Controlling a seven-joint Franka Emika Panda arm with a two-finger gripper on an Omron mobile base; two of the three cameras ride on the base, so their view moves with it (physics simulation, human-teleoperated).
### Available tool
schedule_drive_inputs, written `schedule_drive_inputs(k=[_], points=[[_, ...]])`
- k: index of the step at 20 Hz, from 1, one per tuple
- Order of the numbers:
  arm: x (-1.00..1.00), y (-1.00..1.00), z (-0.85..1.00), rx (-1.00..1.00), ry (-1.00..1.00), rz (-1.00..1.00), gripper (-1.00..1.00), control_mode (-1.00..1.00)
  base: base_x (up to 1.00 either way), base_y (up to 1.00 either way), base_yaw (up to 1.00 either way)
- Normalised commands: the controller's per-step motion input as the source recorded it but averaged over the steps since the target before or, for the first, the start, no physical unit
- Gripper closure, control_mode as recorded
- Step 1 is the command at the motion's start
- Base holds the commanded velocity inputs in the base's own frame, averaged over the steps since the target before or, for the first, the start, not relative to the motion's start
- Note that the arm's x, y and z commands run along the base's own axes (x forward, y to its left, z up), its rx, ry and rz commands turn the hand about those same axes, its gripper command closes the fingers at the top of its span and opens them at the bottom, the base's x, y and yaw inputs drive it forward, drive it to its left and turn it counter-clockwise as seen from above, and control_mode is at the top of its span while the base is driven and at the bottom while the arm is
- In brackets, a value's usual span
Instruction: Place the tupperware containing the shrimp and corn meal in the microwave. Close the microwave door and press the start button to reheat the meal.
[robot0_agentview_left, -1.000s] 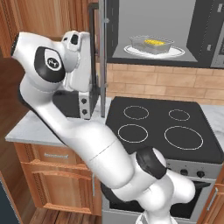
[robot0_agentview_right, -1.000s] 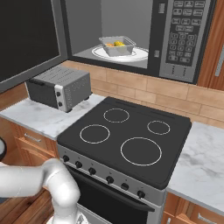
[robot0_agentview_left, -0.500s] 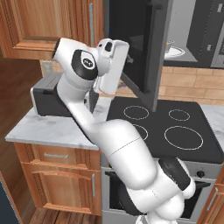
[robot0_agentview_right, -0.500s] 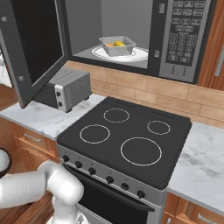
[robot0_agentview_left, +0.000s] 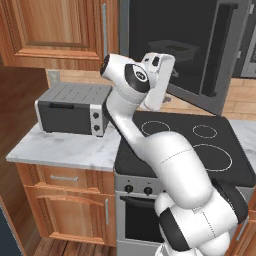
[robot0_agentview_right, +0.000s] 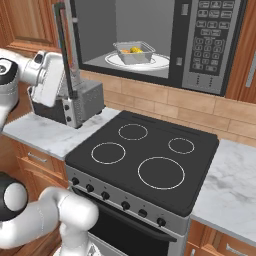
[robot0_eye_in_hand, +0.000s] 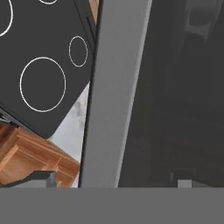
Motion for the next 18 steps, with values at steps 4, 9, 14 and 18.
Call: schedule_drive_inputs(k=[4, 9, 14, 18], points=[[0.6, -0.6, 0.0, 0.0, -0.05, 0.0, -1.0, -1.0, 0.0, 0.0, 0.0], [0.6, -0.61, 0.15, 0.0, -0.17, 0.0, -1.0, -1.0, 0.0, 0.0, 0.0], [0.6, -0.63, 0.2, 0.04, -0.21, 0.02, -1.0, -1.0, 0.0, 0.0, 0.0], [0.58, -0.65, 0.16, 0.06, -0.22, 0.05, -1.0, -1.0, 0.0, 0.0, 0.0]])
